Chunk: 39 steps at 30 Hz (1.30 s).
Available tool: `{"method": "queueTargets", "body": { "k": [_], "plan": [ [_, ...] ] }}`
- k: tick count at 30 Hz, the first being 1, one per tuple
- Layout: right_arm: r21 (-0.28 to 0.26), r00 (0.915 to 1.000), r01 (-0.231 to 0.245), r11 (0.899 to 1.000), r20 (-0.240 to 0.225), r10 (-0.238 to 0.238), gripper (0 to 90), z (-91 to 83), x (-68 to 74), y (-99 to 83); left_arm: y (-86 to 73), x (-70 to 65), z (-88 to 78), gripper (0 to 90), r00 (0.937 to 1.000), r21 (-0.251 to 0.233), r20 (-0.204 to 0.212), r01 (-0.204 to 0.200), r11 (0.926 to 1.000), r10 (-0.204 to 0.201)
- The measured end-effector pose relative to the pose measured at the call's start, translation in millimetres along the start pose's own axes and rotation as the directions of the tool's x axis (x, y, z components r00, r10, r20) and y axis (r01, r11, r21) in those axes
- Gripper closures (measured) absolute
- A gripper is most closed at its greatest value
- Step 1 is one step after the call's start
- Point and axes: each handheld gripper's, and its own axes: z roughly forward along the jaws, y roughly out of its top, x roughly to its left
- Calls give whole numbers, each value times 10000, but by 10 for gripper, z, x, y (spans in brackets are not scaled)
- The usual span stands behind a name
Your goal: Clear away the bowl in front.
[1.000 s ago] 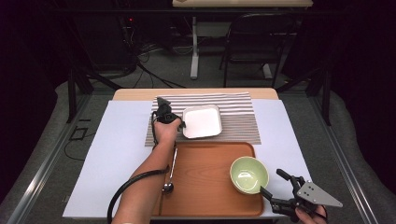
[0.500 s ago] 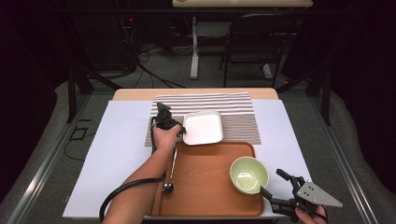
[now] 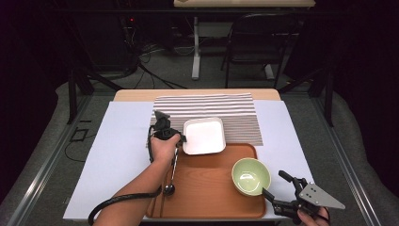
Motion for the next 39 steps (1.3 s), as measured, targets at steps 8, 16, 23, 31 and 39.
{"method": "queueTargets", "body": {
  "k": [8,16,23,31,39],
  "plan": [
    [-8,10000,-6,10000,1,6,142,-2,0,-1,-244,22,-81,888,9994,138,-95,-343,9993,345],
    [1,10000,6,10000,11,-6,142,-2,1,-1,-482,81,-99,888,9992,566,211,-365,9977,354],
    [-15,10000,15,10000,4,-15,142,-2,3,1,-668,67,-135,888,9984,566,243,-515,9971,502],
    [-29,10000,16,10000,-8,-16,142,-3,9,2,-842,92,-162,887,9989,666,132,-467,9967,459],
    [-25,10000,34,10000,-19,-35,142,-2,12,3,-924,150,-197,886,9994,556,-17,-357,9978,358]
  ]
}}
